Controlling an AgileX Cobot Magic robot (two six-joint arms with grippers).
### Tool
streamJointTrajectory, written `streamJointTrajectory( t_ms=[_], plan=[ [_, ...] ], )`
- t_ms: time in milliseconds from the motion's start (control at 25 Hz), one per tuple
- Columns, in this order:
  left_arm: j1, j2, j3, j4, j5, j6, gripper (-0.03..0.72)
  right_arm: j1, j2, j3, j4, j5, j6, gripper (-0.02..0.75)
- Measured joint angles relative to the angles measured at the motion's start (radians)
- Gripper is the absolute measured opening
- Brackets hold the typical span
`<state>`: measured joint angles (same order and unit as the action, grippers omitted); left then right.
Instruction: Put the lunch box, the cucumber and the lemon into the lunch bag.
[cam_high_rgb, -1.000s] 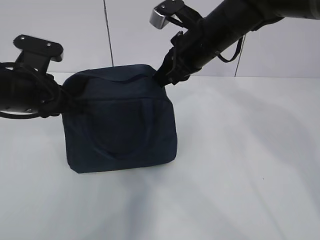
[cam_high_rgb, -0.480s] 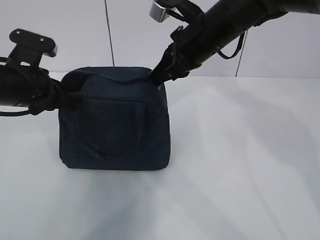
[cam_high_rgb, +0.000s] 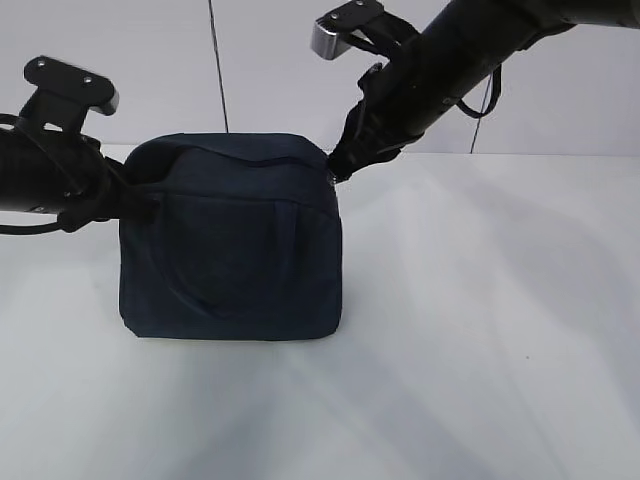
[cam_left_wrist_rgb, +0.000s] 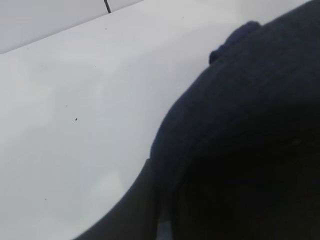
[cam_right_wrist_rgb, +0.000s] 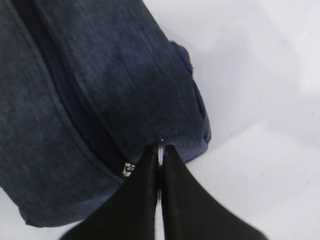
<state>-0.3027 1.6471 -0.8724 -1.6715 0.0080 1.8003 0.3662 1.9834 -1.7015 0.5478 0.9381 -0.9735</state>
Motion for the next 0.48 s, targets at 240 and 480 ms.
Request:
streamJointTrajectory(
  t_ms=[240, 480],
  plan=[
    [0.0, 0.0, 0.0, 0.009, 0.0, 0.0, 0.011, -0.004, 0.0, 0.0, -0.025, 0.002, 0.13, 0.005],
    [0.0, 0.0, 0.0, 0.029, -0.037, 0.0, 0.011, -0.032, -0.002, 0.0, -0.071, -0.006, 0.323, 0.005]
  ],
)
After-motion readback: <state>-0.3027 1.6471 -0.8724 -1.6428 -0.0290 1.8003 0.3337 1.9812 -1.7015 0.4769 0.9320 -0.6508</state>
